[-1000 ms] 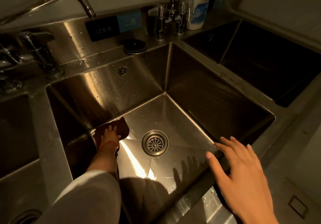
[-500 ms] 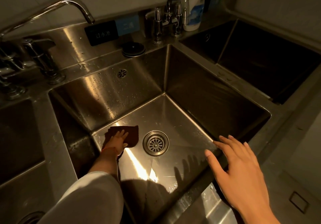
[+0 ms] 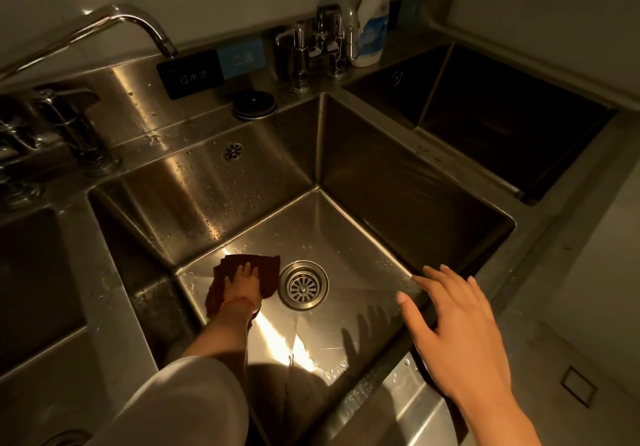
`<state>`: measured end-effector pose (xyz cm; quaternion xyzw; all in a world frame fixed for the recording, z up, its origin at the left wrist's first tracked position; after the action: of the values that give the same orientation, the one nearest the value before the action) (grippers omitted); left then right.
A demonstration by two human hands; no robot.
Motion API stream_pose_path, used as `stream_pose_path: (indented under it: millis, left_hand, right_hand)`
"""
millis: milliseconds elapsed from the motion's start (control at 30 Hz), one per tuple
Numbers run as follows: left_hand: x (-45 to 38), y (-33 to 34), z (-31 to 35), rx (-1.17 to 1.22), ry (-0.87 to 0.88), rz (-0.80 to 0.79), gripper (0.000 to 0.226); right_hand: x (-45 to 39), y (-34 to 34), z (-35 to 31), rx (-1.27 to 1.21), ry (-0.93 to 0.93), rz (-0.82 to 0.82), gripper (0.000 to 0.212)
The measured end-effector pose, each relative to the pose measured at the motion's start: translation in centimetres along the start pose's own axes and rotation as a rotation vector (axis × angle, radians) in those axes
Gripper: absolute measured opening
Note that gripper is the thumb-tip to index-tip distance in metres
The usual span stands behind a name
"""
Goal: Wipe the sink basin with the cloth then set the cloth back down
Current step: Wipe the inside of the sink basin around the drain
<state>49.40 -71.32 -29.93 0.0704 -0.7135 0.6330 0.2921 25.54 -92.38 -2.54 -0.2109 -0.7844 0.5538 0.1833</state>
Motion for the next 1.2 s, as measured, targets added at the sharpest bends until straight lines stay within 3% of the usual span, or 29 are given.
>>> stream_pose_path:
  millis: [200, 367, 533, 700, 967, 1200]
  left_hand:
    - [0.7, 0.0, 0.5, 0.086, -0.122, 0.025, 0.074]
    - [0.6, 0.2, 0.8, 0.18, -0.176, 0.026, 0.073]
    - [0.2, 0.2, 0.8, 0.096, -0.13, 0.028, 0.063]
    - [-0.3, 0.3, 0.7, -0.042, -0.025, -0.004, 0.06]
    - [-1.1, 0.3, 0.3, -0.346, 0.284, -0.061, 0.061]
    - [-1.0, -0.1, -0.1, -0.473, 0.387, -0.091, 0.062]
  right_hand:
    - [0.1, 0.1, 0.2, 0.007, 0.011, 0.002, 0.052]
    - [0.1, 0.0, 0.5, 0.005, 0.024, 0.01, 0.052]
    - [0.2, -0.1, 0.5, -0.021, 0.024, 0.036, 0.064]
    - [0.2, -0.2, 0.5, -0.022, 0.028, 0.052, 0.068]
    - [0.2, -0.3, 0.4, -0.022, 0.033, 0.054, 0.067]
    - [0.3, -0.3, 0.5, -0.025, 0.021, 0.069, 0.065]
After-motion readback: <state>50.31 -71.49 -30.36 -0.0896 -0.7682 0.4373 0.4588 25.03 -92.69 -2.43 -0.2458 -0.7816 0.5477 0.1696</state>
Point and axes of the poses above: each hand's wrist, its own x-axis away from the middle knuckle, its own y-axis out of the palm, z = x × y, the point moved 9 cm from there along -x, towards the middle knuckle
